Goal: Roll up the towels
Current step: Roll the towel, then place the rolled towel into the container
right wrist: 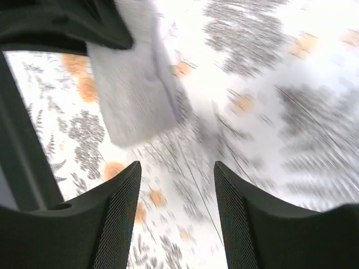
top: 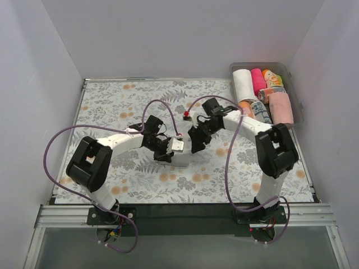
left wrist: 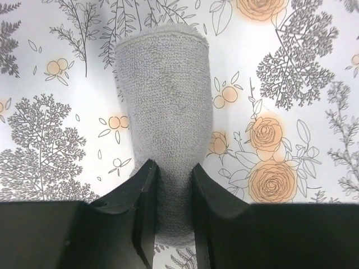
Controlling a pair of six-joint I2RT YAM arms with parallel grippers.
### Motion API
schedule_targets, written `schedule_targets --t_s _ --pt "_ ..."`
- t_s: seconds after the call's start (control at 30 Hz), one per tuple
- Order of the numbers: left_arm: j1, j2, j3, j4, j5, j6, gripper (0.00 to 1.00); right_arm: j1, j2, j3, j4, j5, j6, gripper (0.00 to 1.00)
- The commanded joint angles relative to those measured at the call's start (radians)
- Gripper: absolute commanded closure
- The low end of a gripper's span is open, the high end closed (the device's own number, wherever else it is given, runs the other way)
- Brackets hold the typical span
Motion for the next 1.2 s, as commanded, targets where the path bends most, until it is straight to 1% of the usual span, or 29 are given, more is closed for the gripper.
schedule_targets --t_s 0.0,0.13,0.17,0.23,0.27,0.33,0.37,0.43,0.5,0.53,0.63,0.73,0.93,1.0,1.13,1.17 --pt "0.027 0.128 0.004 -0.229 0.025 -0.062 0.96 -0.019 -0.174 -0.046 0.059 0.143 0.004 0.48" --pt "0.065 0.229 0.086 -0.304 0.092 -0.062 0.98 0.011 -0.326 -0.13 0.097 0.216 -0.043 0.46" --pt "0.072 0.248 0.102 -0.33 0.103 -0.061 0.98 0.054 -0.343 -0.142 0.108 0.229 -0.059 0.44" --pt "0.082 0.303 0.149 -0.355 0.134 -0.062 0.99 0.113 -0.375 -0.165 0.117 0.285 -0.08 0.44" --pt "0.085 0.318 0.162 -0.378 0.142 -0.062 0.99 0.18 -0.378 -0.172 0.129 0.31 -0.095 0.44" --pt "0.093 0.366 0.201 -0.403 0.159 -0.059 0.99 0.249 -0.375 -0.187 0.148 0.391 -0.112 0.44" --pt "0.095 0.378 0.211 -0.416 0.165 -0.059 0.99 0.312 -0.371 -0.208 0.186 0.416 -0.125 0.43" --pt "0.104 0.412 0.236 -0.432 0.174 -0.058 1.0 0.364 -0.339 -0.219 0.22 0.494 -0.129 0.42" --pt "0.113 0.444 0.251 -0.455 0.185 -0.052 1.0 0.421 -0.303 -0.216 0.274 0.54 -0.122 0.27" --pt "0.116 0.452 0.265 -0.469 0.191 -0.05 1.0 0.435 -0.267 -0.215 0.289 0.575 -0.122 0.25" --pt "0.128 0.495 0.29 -0.496 0.208 -0.036 1.0 0.467 -0.213 -0.221 0.353 0.617 -0.132 0.25" --pt "0.145 0.53 0.325 -0.521 0.22 -0.029 1.0 0.473 -0.191 -0.236 0.377 0.598 -0.149 0.27" --pt "0.187 0.599 0.399 -0.584 0.277 -0.012 1.0 0.525 -0.168 -0.305 0.435 0.6 -0.16 0.39" --pt "0.193 0.613 0.409 -0.594 0.281 -0.004 1.0 0.532 -0.164 -0.319 0.447 0.606 -0.16 0.41" --pt "0.197 0.624 0.411 -0.61 0.286 0.008 1.0 0.53 -0.153 -0.351 0.473 0.614 -0.168 0.49" --pt "0.199 0.63 0.411 -0.614 0.291 0.017 1.0 0.532 -0.147 -0.365 0.482 0.617 -0.172 0.53"
